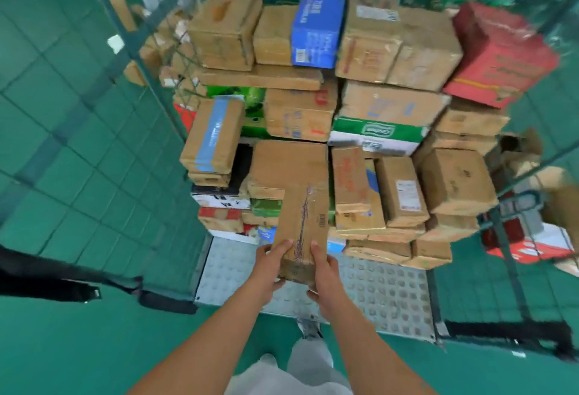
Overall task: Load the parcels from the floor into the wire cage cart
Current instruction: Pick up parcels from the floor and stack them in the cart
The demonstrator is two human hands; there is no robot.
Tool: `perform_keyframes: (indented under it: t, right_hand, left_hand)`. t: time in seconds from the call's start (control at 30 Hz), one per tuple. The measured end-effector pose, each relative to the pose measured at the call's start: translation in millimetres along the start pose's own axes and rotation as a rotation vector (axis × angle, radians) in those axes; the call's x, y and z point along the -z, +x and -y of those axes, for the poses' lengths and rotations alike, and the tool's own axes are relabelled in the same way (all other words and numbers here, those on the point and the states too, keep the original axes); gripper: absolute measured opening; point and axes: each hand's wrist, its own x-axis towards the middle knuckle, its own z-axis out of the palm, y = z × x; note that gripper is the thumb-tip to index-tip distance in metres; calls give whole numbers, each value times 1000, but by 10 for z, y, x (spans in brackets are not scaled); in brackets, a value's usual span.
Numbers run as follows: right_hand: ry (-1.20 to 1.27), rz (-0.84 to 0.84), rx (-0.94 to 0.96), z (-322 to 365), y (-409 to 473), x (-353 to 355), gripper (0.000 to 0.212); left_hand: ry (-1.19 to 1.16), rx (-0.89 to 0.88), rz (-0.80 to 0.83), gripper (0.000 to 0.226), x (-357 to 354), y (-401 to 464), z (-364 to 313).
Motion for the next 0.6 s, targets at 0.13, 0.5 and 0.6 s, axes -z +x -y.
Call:
perform_keyframes:
  t: [0.13,0.5,0.6]
  right_hand:
    - [-128,87,0,495,419,-236,71]
    - [-688,174,212,1675,1444,-1036,86]
    - [-786,227,213,1892,1686,-1238,84]
  left_hand:
    - [-111,-27,-96,59,-78,258,-419]
    - [-30,22,-157,70,113,955,-1625]
    - [-49,17,-211,62,207,1279,-1819]
